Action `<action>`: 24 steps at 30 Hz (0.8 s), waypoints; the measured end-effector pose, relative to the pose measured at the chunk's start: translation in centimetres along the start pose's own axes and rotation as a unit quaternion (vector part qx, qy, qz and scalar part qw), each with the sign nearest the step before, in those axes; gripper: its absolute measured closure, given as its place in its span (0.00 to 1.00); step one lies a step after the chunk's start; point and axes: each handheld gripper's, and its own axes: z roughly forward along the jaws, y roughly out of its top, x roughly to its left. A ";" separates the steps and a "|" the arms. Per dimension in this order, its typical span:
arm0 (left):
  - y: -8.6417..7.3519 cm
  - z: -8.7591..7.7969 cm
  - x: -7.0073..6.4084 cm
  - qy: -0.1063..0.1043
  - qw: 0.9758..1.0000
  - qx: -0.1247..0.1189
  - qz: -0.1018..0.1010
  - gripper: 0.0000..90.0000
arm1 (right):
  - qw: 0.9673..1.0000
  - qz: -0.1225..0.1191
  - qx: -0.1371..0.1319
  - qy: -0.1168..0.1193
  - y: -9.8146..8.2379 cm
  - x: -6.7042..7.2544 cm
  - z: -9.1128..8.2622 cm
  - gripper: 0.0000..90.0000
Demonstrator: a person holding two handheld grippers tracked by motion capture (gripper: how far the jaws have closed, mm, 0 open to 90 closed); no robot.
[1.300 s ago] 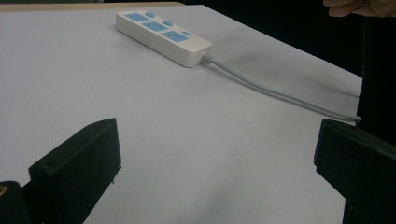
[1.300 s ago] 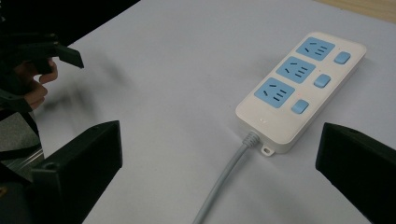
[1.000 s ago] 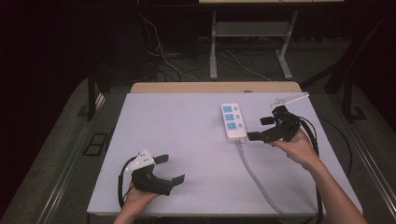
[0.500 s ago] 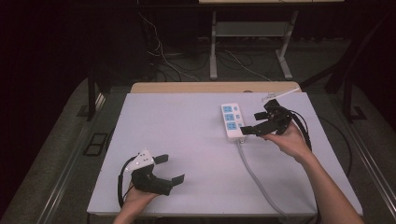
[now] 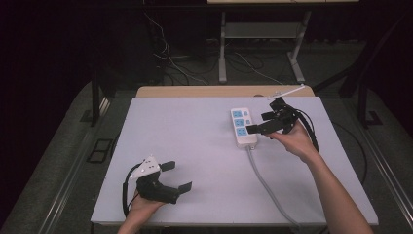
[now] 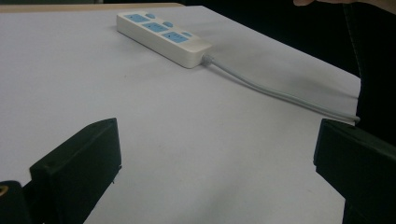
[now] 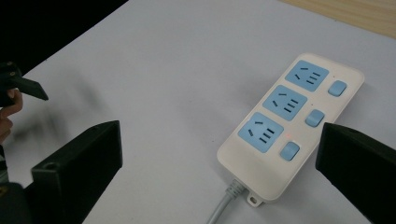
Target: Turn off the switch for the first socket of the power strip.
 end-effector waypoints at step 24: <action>0.0 0.0 0.0 -0.002 1.000 0.000 0.001 0.00 | 0.999 0.031 -0.028 -0.020 0.1 -2.6 1.4 0.28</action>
